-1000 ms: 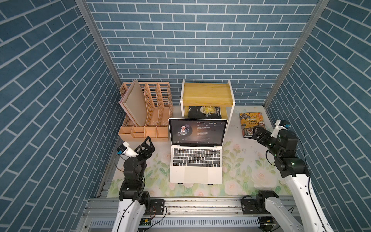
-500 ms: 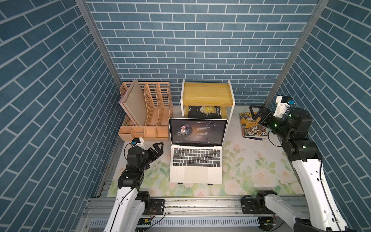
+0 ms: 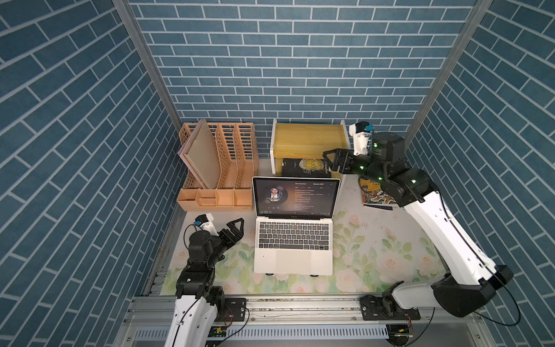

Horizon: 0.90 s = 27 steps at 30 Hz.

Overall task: Close the laptop lid and set it aside
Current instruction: Close the lid of the laptop.

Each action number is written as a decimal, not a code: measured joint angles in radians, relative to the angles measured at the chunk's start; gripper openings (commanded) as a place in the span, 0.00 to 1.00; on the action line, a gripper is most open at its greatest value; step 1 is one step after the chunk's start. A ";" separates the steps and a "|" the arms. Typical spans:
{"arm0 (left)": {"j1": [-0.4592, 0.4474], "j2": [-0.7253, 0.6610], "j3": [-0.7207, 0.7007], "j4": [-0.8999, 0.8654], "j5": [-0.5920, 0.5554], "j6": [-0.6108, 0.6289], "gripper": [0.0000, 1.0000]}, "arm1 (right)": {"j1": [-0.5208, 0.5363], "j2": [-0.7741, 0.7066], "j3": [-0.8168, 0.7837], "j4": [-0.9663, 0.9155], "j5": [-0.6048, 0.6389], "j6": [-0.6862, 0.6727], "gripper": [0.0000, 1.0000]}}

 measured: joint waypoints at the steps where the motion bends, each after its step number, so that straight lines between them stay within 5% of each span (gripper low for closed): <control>1: 0.000 0.008 0.002 -0.005 -0.003 -0.002 1.00 | 0.023 0.038 0.036 -0.035 0.023 -0.022 0.55; 10: 0.000 0.032 0.022 -0.056 -0.058 -0.021 0.99 | 0.138 0.246 0.291 -0.256 0.229 -0.105 0.16; 27: 0.000 0.043 0.051 -0.124 -0.111 -0.035 1.00 | 0.233 0.393 0.417 -0.470 0.394 -0.126 0.11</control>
